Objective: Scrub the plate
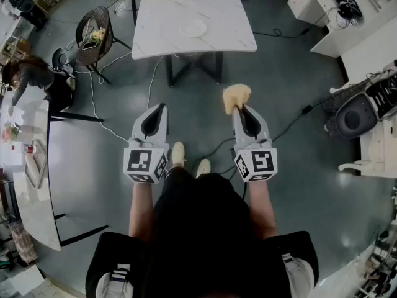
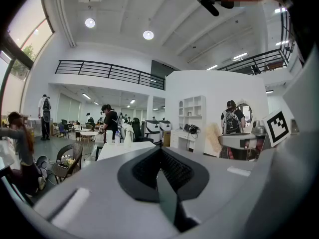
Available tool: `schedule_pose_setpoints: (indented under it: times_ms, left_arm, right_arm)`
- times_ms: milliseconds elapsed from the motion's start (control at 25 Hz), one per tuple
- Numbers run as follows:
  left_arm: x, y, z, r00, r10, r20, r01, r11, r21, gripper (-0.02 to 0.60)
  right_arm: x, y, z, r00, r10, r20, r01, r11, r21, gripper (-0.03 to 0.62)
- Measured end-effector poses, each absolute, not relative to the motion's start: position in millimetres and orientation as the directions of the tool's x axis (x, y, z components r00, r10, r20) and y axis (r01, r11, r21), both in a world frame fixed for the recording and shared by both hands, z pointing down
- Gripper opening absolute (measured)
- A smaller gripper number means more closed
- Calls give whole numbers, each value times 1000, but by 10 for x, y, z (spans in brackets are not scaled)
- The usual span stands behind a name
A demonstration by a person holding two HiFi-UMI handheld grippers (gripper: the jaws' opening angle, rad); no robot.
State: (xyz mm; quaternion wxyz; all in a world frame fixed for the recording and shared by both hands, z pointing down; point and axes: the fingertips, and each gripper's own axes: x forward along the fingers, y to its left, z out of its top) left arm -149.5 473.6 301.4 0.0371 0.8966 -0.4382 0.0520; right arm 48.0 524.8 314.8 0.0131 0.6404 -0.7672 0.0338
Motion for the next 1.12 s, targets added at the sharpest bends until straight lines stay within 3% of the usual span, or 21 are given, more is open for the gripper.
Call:
schedule_pose_setpoints:
  times_ms: [1120]
  left_arm:
    - [-1228, 4586, 3122, 601, -779, 178, -793, -609, 11, 8]
  right_arm:
    - [641, 5036, 3226, -212, -975, 73, -976, 208, -60, 46]
